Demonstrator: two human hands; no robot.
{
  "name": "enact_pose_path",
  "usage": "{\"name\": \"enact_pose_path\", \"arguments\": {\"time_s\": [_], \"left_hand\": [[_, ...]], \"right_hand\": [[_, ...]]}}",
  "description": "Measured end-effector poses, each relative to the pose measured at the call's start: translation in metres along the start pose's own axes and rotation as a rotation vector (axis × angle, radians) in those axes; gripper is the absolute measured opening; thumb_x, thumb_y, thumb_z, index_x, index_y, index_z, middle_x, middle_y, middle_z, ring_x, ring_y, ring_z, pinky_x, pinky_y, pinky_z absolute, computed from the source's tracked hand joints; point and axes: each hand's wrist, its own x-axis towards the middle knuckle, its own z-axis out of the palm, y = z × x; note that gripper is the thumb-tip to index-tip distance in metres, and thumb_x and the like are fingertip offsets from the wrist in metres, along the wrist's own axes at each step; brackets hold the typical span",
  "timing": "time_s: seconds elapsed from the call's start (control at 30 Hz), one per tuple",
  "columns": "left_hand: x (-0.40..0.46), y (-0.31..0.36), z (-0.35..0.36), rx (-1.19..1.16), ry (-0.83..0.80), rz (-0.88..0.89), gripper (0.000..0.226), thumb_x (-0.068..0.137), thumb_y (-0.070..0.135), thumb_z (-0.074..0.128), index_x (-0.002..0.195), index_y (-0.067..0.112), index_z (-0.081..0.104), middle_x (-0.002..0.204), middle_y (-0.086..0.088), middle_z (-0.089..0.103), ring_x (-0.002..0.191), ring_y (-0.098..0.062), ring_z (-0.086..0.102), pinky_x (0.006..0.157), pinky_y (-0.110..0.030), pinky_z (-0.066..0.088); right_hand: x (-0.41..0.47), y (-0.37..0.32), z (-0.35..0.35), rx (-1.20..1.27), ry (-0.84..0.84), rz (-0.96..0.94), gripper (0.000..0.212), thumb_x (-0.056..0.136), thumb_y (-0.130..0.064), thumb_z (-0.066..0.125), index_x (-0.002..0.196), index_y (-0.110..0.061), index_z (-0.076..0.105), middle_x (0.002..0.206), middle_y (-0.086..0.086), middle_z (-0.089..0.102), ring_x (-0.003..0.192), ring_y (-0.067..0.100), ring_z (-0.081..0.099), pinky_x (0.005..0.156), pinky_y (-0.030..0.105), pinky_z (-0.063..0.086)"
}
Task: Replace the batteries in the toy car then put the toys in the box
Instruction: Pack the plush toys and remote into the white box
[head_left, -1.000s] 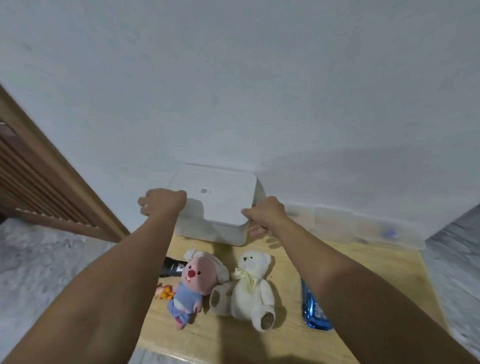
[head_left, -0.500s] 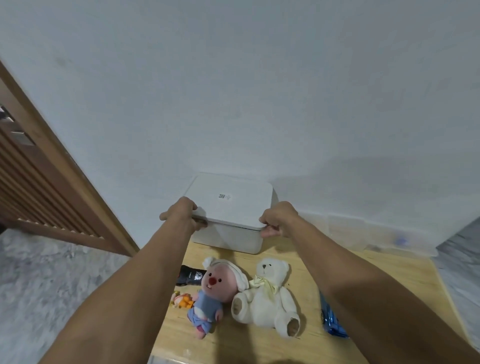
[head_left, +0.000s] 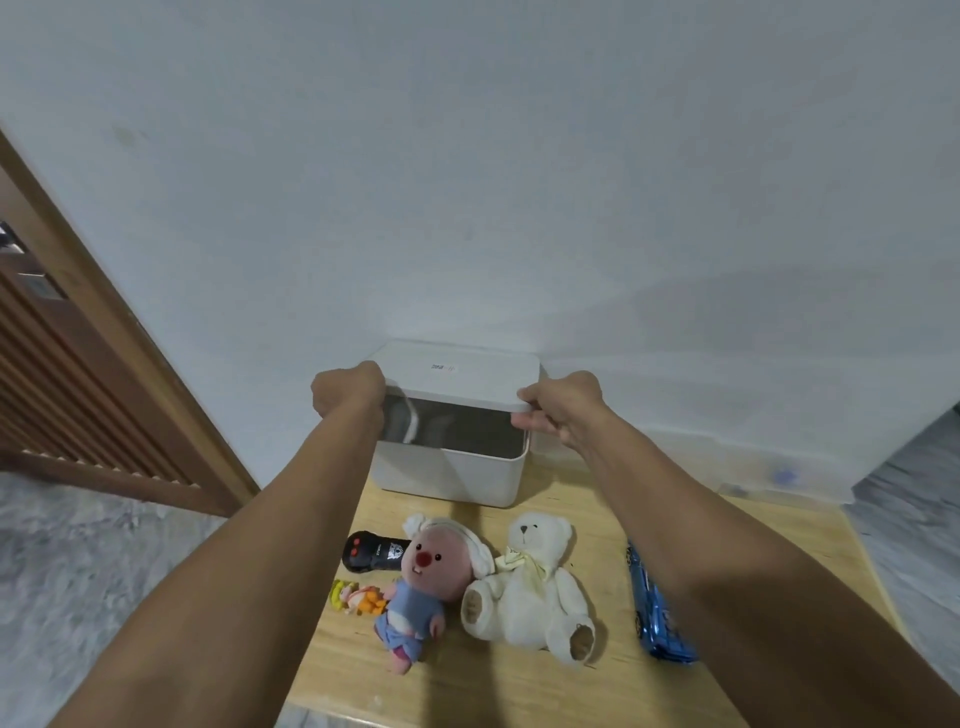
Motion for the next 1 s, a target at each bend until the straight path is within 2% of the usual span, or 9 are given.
{"name": "enact_pose_path", "arguments": {"time_s": [0.17, 0.27, 0.37, 0.5, 0.6, 0.67, 0.73, 0.87, 1.0], "left_hand": [[-0.023, -0.004, -0.002, 0.082, 0.031, 0.060, 0.012, 0.074, 0.009, 0.058, 0.085, 0.003, 0.057, 0.087, -0.011, 0.063, 0.076, -0.029, 0.062, 0.069, -0.033, 0.054], [-0.045, -0.016, 0.005, 0.118, 0.002, 0.076, 0.017, 0.075, 0.011, 0.063, 0.089, 0.002, 0.059, 0.091, -0.012, 0.063, 0.076, -0.028, 0.061, 0.065, -0.031, 0.053], [-0.074, -0.030, 0.023, 0.137, -0.066, 0.084, 0.030, 0.075, 0.013, 0.070, 0.100, 0.000, 0.058, 0.087, -0.010, 0.061, 0.079, -0.027, 0.064, 0.060, -0.030, 0.055], [-0.116, -0.055, 0.056, 0.245, -0.236, 0.103, 0.024, 0.073, 0.010, 0.078, 0.086, -0.003, 0.064, 0.077, -0.014, 0.062, 0.059, -0.023, 0.058, 0.071, -0.041, 0.060], [-0.157, -0.078, 0.081, 0.406, -0.325, 0.166, 0.027, 0.072, 0.014, 0.082, 0.070, 0.002, 0.058, 0.075, -0.016, 0.062, 0.061, -0.026, 0.061, 0.058, -0.032, 0.056], [-0.187, -0.095, 0.098, 0.500, -0.401, 0.201, 0.028, 0.074, 0.017, 0.081, 0.080, 0.000, 0.060, 0.072, -0.013, 0.059, 0.062, -0.027, 0.061, 0.045, -0.027, 0.045], [-0.216, -0.113, 0.115, 0.599, -0.481, 0.220, 0.028, 0.079, 0.016, 0.075, 0.093, -0.005, 0.063, 0.069, -0.011, 0.059, 0.055, -0.025, 0.060, 0.042, -0.028, 0.045], [-0.268, -0.154, 0.141, 0.734, -0.530, 0.298, 0.012, 0.078, 0.008, 0.066, 0.075, 0.000, 0.057, 0.079, -0.016, 0.067, 0.067, -0.030, 0.069, 0.065, -0.039, 0.061], [-0.305, -0.194, 0.155, 0.823, -0.599, 0.304, 0.021, 0.078, 0.008, 0.068, 0.066, 0.005, 0.050, 0.077, -0.013, 0.062, 0.077, -0.033, 0.069, 0.063, -0.037, 0.060]], "right_hand": [[-0.007, -0.002, -0.026, -0.076, -0.015, -0.022, 0.030, 0.081, 0.002, 0.065, 0.108, 0.010, 0.056, 0.094, 0.023, 0.068, 0.060, 0.027, 0.072, 0.053, 0.034, 0.060], [-0.010, 0.007, -0.060, -0.173, 0.037, -0.010, 0.027, 0.081, 0.001, 0.066, 0.106, 0.008, 0.058, 0.083, 0.018, 0.066, 0.048, 0.021, 0.065, 0.045, 0.027, 0.054], [-0.011, 0.019, -0.108, -0.226, 0.085, 0.019, 0.026, 0.081, 0.001, 0.069, 0.105, 0.006, 0.060, 0.080, 0.014, 0.061, 0.049, 0.018, 0.059, 0.040, 0.023, 0.049], [-0.016, 0.041, -0.180, -0.284, 0.138, 0.090, 0.008, 0.083, 0.004, 0.067, 0.082, 0.001, 0.060, 0.069, 0.013, 0.059, 0.052, 0.017, 0.057, 0.044, 0.026, 0.052], [-0.020, 0.068, -0.235, -0.294, 0.192, 0.137, 0.017, 0.083, 0.008, 0.064, 0.073, -0.002, 0.055, 0.066, 0.013, 0.055, 0.051, 0.017, 0.052, 0.048, 0.028, 0.052], [-0.023, 0.089, -0.271, -0.302, 0.238, 0.151, 0.023, 0.083, 0.010, 0.062, 0.070, -0.005, 0.050, 0.067, 0.014, 0.052, 0.050, 0.019, 0.049, 0.046, 0.027, 0.050], [-0.027, 0.112, -0.306, -0.320, 0.283, 0.165, 0.022, 0.081, 0.012, 0.061, 0.071, -0.005, 0.051, 0.070, 0.016, 0.053, 0.053, 0.022, 0.050, 0.047, 0.030, 0.051], [-0.042, 0.150, -0.367, -0.376, 0.369, 0.230, 0.021, 0.079, 0.013, 0.062, 0.064, 0.001, 0.053, 0.063, 0.017, 0.057, 0.056, 0.031, 0.062, 0.061, 0.042, 0.060], [-0.058, 0.183, -0.411, -0.416, 0.409, 0.312, 0.014, 0.080, 0.010, 0.064, 0.070, 0.004, 0.058, 0.070, 0.019, 0.064, 0.059, 0.032, 0.068, 0.065, 0.043, 0.061]]}}
